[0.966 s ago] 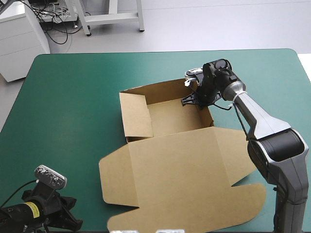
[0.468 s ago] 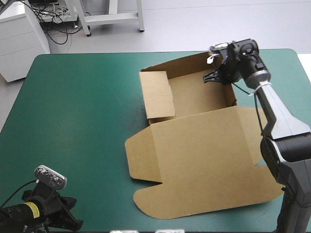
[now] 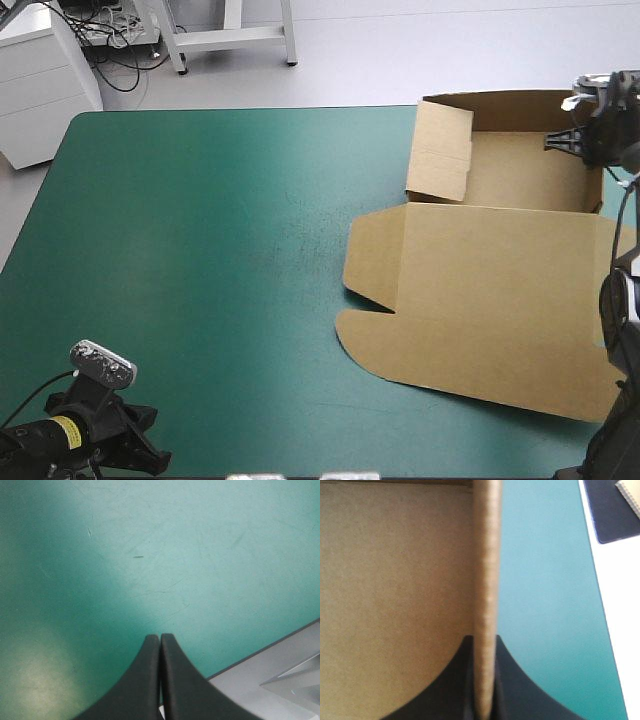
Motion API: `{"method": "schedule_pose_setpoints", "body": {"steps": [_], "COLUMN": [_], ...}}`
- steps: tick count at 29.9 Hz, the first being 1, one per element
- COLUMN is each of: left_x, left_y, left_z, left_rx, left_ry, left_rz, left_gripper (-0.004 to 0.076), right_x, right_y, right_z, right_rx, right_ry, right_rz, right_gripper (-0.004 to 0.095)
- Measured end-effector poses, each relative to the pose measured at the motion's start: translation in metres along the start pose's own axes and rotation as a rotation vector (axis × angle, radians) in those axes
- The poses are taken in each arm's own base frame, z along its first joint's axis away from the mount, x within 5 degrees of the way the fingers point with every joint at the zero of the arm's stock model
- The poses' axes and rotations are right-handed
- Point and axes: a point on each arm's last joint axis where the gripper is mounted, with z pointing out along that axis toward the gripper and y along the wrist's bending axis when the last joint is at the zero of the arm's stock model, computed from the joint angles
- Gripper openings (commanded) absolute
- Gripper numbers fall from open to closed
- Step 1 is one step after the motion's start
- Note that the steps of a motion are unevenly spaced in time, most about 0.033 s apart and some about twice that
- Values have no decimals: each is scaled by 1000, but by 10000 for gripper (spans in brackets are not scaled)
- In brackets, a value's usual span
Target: Fold the box
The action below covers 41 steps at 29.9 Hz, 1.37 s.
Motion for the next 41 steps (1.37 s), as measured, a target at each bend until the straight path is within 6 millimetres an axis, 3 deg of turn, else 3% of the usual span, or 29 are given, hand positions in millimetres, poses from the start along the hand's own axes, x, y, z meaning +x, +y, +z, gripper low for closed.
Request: {"method": "schedule_pose_setpoints", "body": {"steps": [4, 11, 15, 19, 23, 26, 29, 30, 41], "left_x": [0, 0, 0, 0, 0, 0, 0, 0, 0], "left_y": [0, 0, 0, 0, 0, 0, 0, 0, -1], "left_z": [0, 0, 0, 0, 0, 0, 0, 0, 0], "left_rx": [0, 0, 0, 0, 0, 0, 0, 0, 13], "left_ry": [0, 0, 0, 0, 0, 0, 0, 0, 0], "left_rz": [0, 0, 0, 0, 0, 0, -1, -2, -13], "left_gripper": [-32, -32, -32, -32, -32, -32, -32, -32, -32], "right_x": [4, 12, 17, 19, 18, 18, 18, 18, 17], "right_y": [-39, -82, -100, -104, -105, -106, -105, -105, -103], "right_z": [4, 7, 11, 17, 17, 17, 17, 17, 7], "right_rx": [45, 90, 95, 101, 114, 116, 110, 107, 87], "right_ry": [14, 29, 40, 56, 47, 41, 40, 39, 20], "right_rz": [78, 169, 215, 221, 216, 215, 218, 218, 211], "right_gripper": [-23, -23, -23, -4, 171, 448, 893, 943, 936]}}
